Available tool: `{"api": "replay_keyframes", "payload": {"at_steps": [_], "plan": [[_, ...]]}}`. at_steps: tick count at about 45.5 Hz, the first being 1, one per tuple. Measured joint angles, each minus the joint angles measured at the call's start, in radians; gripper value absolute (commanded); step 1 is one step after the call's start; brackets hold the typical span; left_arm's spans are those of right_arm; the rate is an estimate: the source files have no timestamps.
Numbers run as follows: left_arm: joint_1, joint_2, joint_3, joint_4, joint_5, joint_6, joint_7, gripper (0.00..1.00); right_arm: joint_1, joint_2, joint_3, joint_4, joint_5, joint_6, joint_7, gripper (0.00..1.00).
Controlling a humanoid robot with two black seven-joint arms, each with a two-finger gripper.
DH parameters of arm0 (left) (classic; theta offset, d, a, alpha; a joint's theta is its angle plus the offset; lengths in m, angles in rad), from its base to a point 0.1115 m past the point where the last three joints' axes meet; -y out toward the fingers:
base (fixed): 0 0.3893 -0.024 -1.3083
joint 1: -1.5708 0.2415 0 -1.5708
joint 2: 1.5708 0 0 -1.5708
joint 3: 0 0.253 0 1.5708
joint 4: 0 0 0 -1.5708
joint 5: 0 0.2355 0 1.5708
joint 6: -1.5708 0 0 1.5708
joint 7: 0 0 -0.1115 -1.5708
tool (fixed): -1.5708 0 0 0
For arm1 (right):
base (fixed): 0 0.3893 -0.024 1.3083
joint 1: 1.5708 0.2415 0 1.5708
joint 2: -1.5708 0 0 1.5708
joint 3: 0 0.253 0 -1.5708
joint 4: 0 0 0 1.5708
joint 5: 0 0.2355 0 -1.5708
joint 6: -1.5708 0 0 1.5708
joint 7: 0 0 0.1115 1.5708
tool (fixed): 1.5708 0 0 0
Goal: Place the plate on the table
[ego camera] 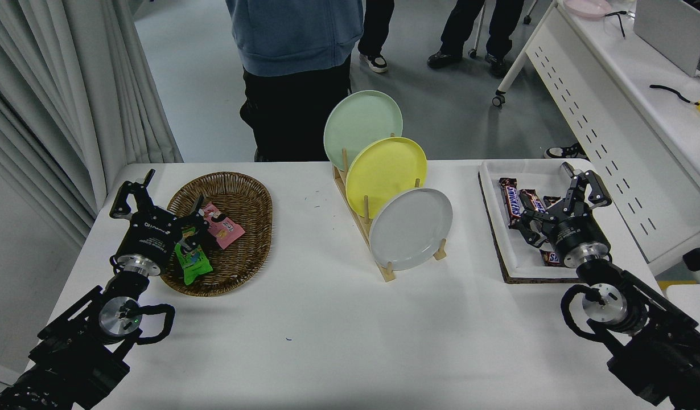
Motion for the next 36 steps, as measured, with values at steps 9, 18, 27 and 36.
{"api": "replay_keyframes", "payload": {"at_steps": [9, 18, 27, 36], "plan": [[0.0, 0.0, 0.0, 0.0, 0.0, 0.0, 0.0, 1.0, 0.021, -0.013, -0.052, 0.003, 0.025, 0.0, -0.001, 0.99], [0.0, 0.0, 0.0, 0.0, 0.0, 0.0, 0.0, 1.0, 0.085, -0.058, -0.25, 0.01, 0.157, 0.0, -0.001, 0.99], [0.0, 0.0, 0.0, 0.0, 0.0, 0.0, 0.0, 1.0, 0.163, -0.118, -0.453, 0.032, 0.299, 0.0, -0.001, 0.99], [0.0, 0.0, 0.0, 0.0, 0.0, 0.0, 0.0, 1.0, 0.254, -0.201, -0.619, 0.073, 0.376, 0.0, -0.002, 0.99]]}}
